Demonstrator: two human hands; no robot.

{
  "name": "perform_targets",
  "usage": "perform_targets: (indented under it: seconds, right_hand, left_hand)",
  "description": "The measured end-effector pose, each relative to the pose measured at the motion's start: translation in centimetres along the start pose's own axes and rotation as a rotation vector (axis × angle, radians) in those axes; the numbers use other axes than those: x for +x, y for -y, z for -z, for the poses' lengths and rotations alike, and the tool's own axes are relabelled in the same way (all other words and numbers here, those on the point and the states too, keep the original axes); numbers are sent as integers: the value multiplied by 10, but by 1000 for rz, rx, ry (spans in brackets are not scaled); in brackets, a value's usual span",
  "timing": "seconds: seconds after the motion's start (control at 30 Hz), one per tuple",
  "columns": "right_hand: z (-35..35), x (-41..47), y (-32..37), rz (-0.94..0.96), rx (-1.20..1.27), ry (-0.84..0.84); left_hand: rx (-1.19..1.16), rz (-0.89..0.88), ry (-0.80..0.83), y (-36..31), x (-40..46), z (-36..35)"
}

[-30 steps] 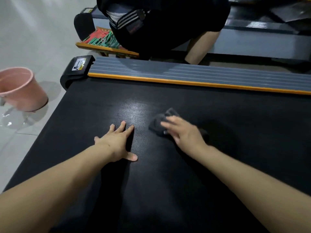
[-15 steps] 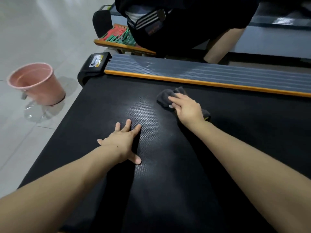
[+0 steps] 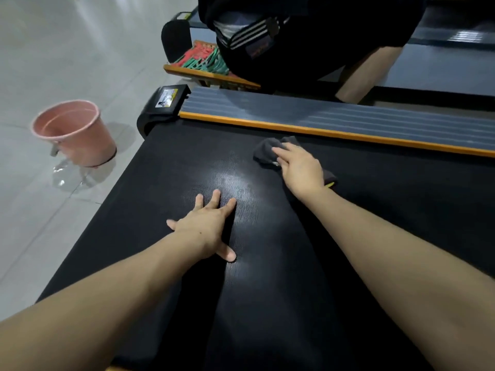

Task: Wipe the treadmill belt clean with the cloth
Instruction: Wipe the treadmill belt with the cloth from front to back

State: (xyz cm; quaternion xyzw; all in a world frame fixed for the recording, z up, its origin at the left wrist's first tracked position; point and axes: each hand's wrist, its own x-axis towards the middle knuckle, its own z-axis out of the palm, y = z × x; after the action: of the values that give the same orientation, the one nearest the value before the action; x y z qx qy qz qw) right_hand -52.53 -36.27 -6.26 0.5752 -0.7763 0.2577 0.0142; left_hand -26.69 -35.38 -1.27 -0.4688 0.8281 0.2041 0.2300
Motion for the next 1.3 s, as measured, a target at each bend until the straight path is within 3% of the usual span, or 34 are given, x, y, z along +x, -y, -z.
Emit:
perform_targets:
  seconds: [0.13, 0.27, 0.37, 0.47, 0.53, 0.57, 0.67, 0.83, 0.93, 1.0, 1.07, 1.13, 1.2, 1.3]
  right_hand:
    - [11, -71, 16, 148, 63, 0]
    - [45, -181, 30, 326, 166, 170]
    - [48, -167, 11, 481, 125, 225]
    - [39, -89, -13, 252, -7, 38]
    - [33, -63, -13, 29, -40, 7]
    - [32, -66, -7, 3, -54, 0]
    - [38, -121, 12, 134, 19, 5]
    - [73, -249, 31, 443, 166, 227]
    - [72, -237, 20, 578, 135, 248]
    - [65, -191, 3, 491, 49, 158]
    - [65, -144, -11, 214, 0, 45]
    - [67, -121, -14, 28, -11, 47]
    - [68, -135, -7, 48, 4, 51]
    - [82, -207, -8, 252, 81, 116]
  left_hand:
    - [1, 1, -15, -1, -3, 0]
    - [-17, 17, -11, -4, -6, 1]
    - [-22, 3, -20, -2, -6, 0]
    - [-9, -18, -48, -3, -7, -2]
    - [-17, -16, -61, -2, -10, -4]
    - [-17, -19, -73, -1, -10, -5]
    - [-26, -48, -117, 7, -14, -12]
    - [-76, -108, -285, 15, -30, -30]
    - [-106, -112, -305, 14, -31, -41]
    - [-78, -121, -292, 10, -32, -47]
    - [-43, -137, -308, 2, -37, -50]
    - [-35, -149, -328, -6, -40, -50]
    - [-43, -155, -332, -14, -40, -50]
    - [-12, -226, -380, -25, -35, -53]
